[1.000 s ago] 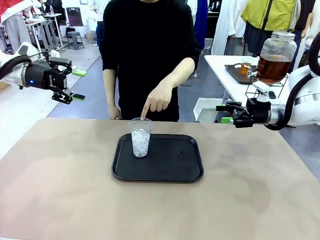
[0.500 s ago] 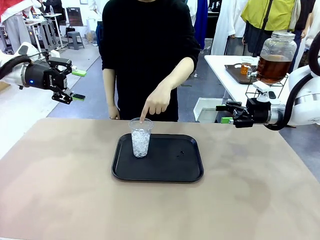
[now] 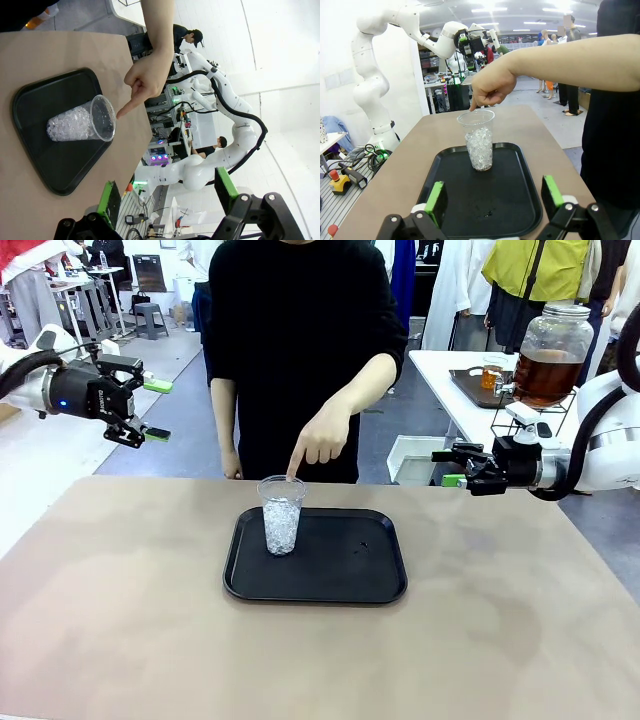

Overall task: Pour the drink into the iced cup.
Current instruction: Pick up the iced cup indicated by the human and present it to them.

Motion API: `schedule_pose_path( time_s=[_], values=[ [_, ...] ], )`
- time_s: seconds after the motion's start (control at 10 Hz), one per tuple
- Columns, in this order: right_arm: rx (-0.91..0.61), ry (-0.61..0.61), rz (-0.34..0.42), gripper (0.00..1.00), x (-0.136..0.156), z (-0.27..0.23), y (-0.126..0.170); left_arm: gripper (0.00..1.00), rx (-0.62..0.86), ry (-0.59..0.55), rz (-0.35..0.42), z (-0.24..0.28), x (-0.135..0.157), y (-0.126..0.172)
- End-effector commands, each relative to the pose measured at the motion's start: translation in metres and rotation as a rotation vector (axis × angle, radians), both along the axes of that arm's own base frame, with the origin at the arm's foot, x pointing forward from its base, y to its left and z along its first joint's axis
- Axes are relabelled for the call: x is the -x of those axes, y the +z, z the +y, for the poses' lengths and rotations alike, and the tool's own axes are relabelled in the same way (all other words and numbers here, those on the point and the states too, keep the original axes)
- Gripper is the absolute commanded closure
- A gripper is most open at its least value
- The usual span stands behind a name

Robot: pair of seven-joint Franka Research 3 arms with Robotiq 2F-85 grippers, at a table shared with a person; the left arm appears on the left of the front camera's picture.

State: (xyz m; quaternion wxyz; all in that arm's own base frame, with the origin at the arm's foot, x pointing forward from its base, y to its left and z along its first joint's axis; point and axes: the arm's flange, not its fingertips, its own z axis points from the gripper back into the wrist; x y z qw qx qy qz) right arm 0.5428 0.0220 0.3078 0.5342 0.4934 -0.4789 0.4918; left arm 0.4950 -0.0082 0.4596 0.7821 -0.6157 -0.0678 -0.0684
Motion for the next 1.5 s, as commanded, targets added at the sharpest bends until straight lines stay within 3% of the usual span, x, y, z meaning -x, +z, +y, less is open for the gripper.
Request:
schedule_pose_path(
  time_s=[0.0,0.1,0.2,0.4,0.5,0.6,1.0,1.1,1.3,1.4],
  values=[
    [0.001,0.004,0.008,0.0,-0.002,0.002,0.004,0.0,-0.035,-0.038,-0.223,0.001,0.004,0.0],
    [0.001,0.004,0.008,0.0,-0.002,0.002,0.004,0.0,-0.05,-0.074,-0.391,0.001,0.008,-0.001],
    [0.001,0.004,0.008,0.0,-0.002,0.002,0.004,0.0,-0.084,-0.073,-0.497,0.001,0.012,-0.002],
    [0.001,0.004,0.008,0.0,-0.002,0.002,0.004,0.0,-0.071,-0.081,-0.639,0.0,0.016,-0.007],
    [0.001,0.004,0.008,0.0,-0.002,0.002,0.004,0.0,-0.076,-0.117,-0.652,0.0,0.017,-0.01],
    [0.001,0.004,0.008,0.0,-0.002,0.002,0.004,0.0,-0.091,-0.104,-0.567,0.003,0.006,0.003],
    [0.001,0.004,0.008,0.0,-0.002,0.002,0.004,0.0,-0.091,-0.109,-0.594,0.003,0.009,-0.003],
    [0.001,0.004,0.008,0.0,-0.002,0.002,0.004,0.0,-0.109,-0.122,-0.759,0.001,0.009,-0.009],
    [0.001,0.004,0.008,0.0,-0.002,0.002,0.004,0.0,-0.117,-0.139,-1.001,-0.003,0.009,-0.027],
    [0.001,0.004,0.008,0.0,-0.002,0.002,0.004,0.0,-0.155,-0.142,-1.072,-0.007,0.008,-0.034]
  ],
)
